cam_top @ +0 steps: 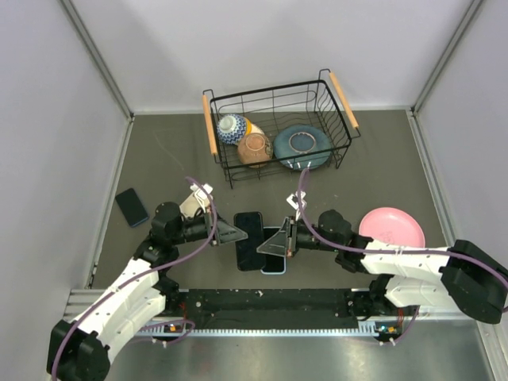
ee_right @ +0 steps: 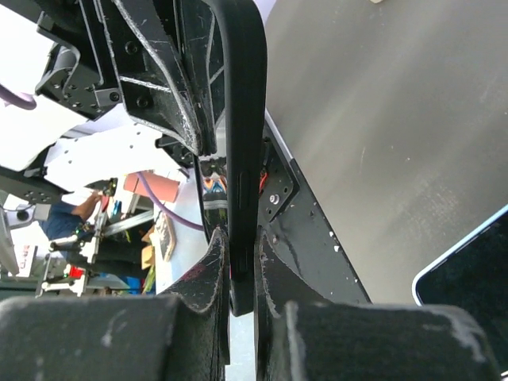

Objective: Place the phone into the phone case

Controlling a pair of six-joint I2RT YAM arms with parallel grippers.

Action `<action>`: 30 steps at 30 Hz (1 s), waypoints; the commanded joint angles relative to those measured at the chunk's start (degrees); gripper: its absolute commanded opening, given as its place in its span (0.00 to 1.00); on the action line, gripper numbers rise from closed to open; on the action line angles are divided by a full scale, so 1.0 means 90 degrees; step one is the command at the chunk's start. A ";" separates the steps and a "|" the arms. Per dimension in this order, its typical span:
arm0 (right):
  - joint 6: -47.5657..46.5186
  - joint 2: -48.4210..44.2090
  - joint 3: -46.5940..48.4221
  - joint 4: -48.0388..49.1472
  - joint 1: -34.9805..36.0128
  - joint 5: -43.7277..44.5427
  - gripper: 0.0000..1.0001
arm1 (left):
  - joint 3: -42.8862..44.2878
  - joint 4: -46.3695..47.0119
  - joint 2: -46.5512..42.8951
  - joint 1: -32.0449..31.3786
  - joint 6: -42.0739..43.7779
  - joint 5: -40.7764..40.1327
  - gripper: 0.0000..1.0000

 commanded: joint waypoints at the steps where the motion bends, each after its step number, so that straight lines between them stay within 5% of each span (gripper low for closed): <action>1: 0.0095 -0.0180 0.0390 -0.0005 0.0188 0.0670 0.00 | 0.0159 -0.0178 0.0012 0.0009 0.0348 -0.0578 0.00; 4: 0.0027 -0.0307 0.0380 -0.0189 0.0198 0.0817 0.00 | 0.0178 -0.0158 0.0032 0.0009 0.0290 -0.0539 0.37; 7: -0.0022 -0.0725 0.0428 -0.0988 0.0178 0.1188 0.00 | 0.0217 -0.0343 -0.0046 0.0009 0.0377 -0.0665 0.53; 19: -0.0988 -0.2904 0.0819 -0.6544 -0.0817 0.2742 0.00 | 0.1135 -0.2159 0.0071 0.0019 0.1647 -0.1456 0.85; 30: -0.1985 -0.1843 0.0878 -0.6772 -0.2301 0.1346 0.00 | 0.1233 -0.2688 -0.0134 0.0019 0.1950 -0.2238 0.90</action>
